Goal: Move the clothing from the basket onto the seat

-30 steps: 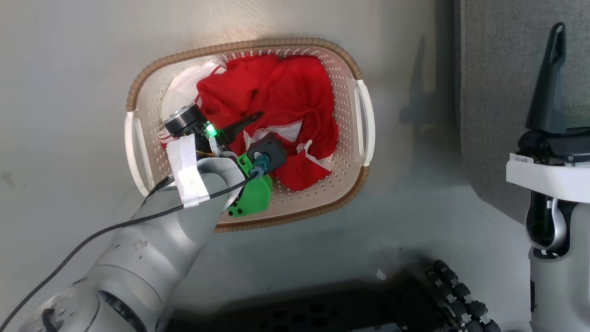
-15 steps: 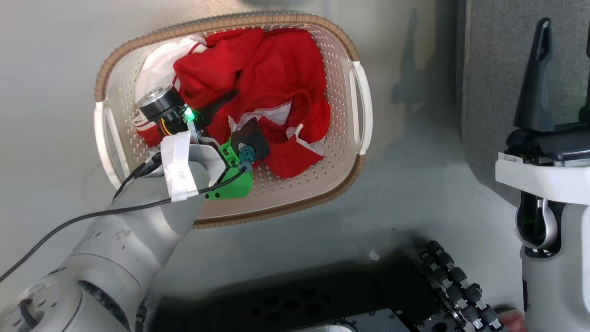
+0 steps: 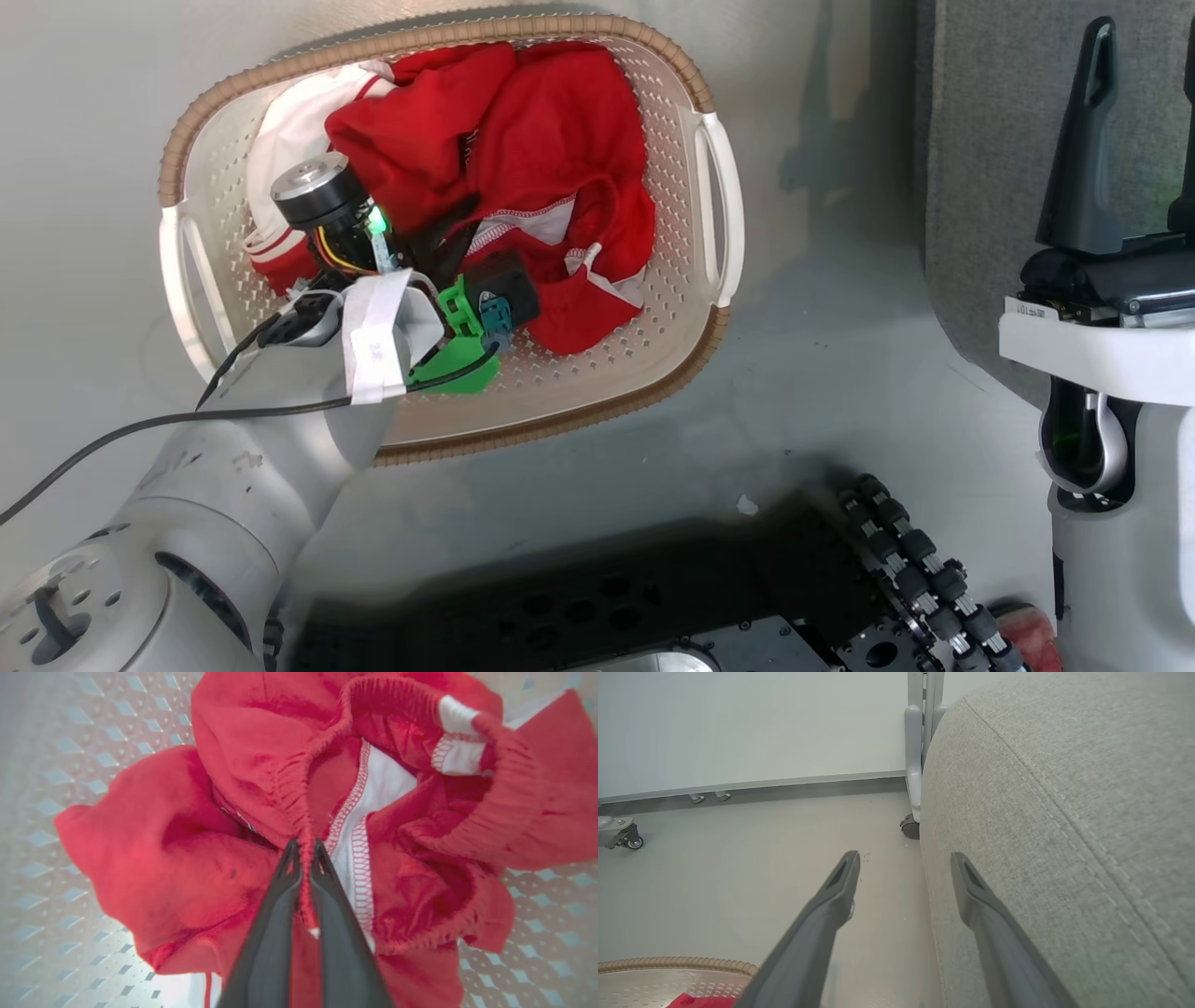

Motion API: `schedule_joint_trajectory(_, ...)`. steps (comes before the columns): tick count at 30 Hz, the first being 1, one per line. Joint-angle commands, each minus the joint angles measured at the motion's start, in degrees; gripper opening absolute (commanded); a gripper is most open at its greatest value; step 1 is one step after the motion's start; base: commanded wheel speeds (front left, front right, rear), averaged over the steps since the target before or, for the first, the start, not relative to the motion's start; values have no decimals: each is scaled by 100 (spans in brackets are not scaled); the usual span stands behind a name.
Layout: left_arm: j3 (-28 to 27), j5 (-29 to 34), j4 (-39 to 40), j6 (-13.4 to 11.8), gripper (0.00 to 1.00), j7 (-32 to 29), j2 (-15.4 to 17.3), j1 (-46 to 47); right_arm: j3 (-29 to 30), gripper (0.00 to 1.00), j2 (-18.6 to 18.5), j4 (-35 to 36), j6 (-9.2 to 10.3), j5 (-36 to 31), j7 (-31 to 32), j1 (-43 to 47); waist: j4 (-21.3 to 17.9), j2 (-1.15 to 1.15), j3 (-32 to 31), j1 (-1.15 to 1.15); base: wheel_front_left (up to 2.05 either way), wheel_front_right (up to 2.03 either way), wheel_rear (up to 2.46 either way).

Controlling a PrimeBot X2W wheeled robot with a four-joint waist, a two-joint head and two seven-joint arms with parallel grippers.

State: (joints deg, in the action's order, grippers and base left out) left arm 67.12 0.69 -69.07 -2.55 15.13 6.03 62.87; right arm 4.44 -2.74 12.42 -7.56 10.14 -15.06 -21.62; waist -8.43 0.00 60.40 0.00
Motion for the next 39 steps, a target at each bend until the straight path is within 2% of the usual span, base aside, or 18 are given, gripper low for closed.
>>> schedule_joint_trajectory(1, -15, -59, 52, 12, 0, 3, 44, 96, 47, 100, -33, -10, 14, 25, -18, -88, -14, 0, -3, 0, 0, 0, 0)
schedule_joint_trajectory(7, -70, -204, 537, -121, 0, 3, 131, -162, -41, 100, -25, -64, 12, -26, -18, -63, 33, 0, -207, 0, 0, 0, 0)
schedule_joint_trajectory(15, -347, -510, 1593, -540, 0, 3, 204, -819, -260, 100, -23, -274, 11, -100, -18, 48, 155, 0, -1146, 0, 0, 0, 0)
schedule_joint_trajectory(23, -1019, -873, 3054, -1014, 0, 4, 460, -1801, -533, 100, -44, -545, 11, -136, -18, 269, 239, 0, -2354, 0, 0, 0, 0)
schedule_joint_trajectory(27, -1637, -1041, 4066, -1149, 0, 5, 556, -2408, -620, 100, -71, -709, 11, -132, -18, 496, 292, 0, -2920, 0, 0, 0, 0)
schedule_joint_trajectory(31, -2239, -1005, 4904, -1073, 0, 3, 608, -3076, -774, 100, -98, -895, 11, -111, -18, 750, 351, 0, -3498, 0, 0, 0, 0)
schedule_joint_trajectory(39, -3117, -811, 5739, -820, 0, 4, 513, -3993, -1172, 100, -102, -1224, 11, -11, -18, 1182, 365, 0, -4448, 0, 0, 0, 0)
